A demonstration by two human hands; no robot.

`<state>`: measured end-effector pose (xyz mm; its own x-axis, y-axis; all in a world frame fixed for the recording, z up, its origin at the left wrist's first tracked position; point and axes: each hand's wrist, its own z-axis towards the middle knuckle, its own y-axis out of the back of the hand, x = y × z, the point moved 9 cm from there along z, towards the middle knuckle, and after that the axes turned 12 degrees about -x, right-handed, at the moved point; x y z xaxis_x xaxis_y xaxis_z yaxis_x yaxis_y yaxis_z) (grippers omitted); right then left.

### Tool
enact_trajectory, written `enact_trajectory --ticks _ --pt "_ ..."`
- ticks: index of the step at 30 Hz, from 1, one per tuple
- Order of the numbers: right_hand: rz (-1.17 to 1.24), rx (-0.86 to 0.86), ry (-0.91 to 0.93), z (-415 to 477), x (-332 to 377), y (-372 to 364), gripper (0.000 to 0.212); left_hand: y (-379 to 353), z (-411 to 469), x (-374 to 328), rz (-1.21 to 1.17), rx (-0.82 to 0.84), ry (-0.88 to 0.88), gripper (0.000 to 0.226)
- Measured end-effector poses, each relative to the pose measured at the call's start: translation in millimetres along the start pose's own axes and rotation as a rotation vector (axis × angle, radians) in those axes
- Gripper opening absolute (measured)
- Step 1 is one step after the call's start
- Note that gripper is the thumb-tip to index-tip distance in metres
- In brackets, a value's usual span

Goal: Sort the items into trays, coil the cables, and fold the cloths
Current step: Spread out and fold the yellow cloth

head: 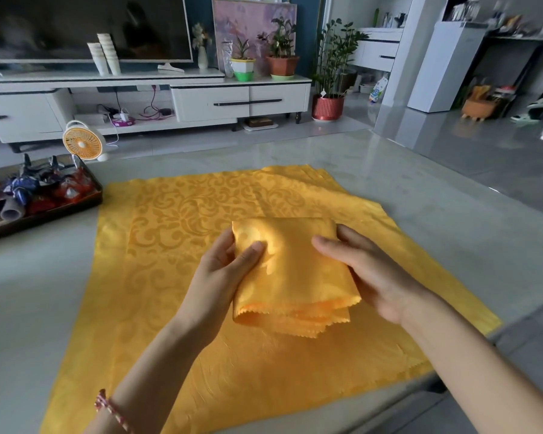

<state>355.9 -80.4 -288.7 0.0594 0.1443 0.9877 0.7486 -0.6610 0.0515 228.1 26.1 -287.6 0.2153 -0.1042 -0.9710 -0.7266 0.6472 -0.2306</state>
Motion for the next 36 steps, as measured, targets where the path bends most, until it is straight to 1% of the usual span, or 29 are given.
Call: enact_trajectory --ticks 3,5,6,9,11,13,15,18,19,21,25,26,28,30,34,36 --pt "-0.097 0.159 -0.094 -5 -8 -11 0.066 4 6 6 0.042 0.031 0.044 0.043" --pt "-0.139 0.21 -0.12 -7 -10 -17 0.068 9 6 9 0.049 0.032 0.074 0.057" --pt "-0.136 0.198 -0.109 -5 -10 -17 0.064 10 7 10 0.037 0.032 0.093 0.061" --pt "-0.041 0.088 -0.033 -3 -1 -15 0.042 14 9 8 -0.002 0.041 0.125 0.065" --pt "0.034 0.033 0.01 -6 2 -14 0.036 15 6 5 -0.038 0.053 0.145 0.068" --pt "0.105 -0.035 0.06 -11 4 -14 0.033 15 -1 2 -0.121 0.038 0.171 0.066" --pt "0.106 -0.106 0.11 -16 5 -17 0.031 20 -10 3 -0.184 -0.058 0.197 0.064" --pt "0.097 -0.111 0.137 -27 1 -40 0.031 50 -29 3 -0.2 -0.278 0.185 0.077" --pt "0.106 -0.087 0.137 -30 2 -54 0.032 65 -35 -3 -0.209 -0.317 0.161 0.079" --pt "0.111 -0.015 0.116 -35 3 -85 0.038 94 -45 -23 -0.171 -0.349 0.081 0.074" --pt "0.081 0.146 0.092 -43 21 -157 0.058 145 -61 -79 0.074 -0.4 -0.107 0.068" --pt "0.078 0.198 0.102 -46 30 -184 0.059 167 -70 -100 0.148 -0.445 -0.158 0.066" --pt "0.078 0.255 0.126 -51 48 -218 0.055 199 -78 -132 0.199 -0.508 -0.196 0.06" --pt "0.085 0.332 0.135 -59 66 -268 0.05 253 -96 -164 0.212 -0.627 -0.207 0.056" --pt "0.056 0.396 0.121 -78 74 -332 0.038 331 -115 -195 0.08 -0.707 -0.205 0.057" --pt "-0.006 0.401 0.136 -84 64 -341 0.034 365 -116 -194 0.036 -0.758 -0.144 0.058"
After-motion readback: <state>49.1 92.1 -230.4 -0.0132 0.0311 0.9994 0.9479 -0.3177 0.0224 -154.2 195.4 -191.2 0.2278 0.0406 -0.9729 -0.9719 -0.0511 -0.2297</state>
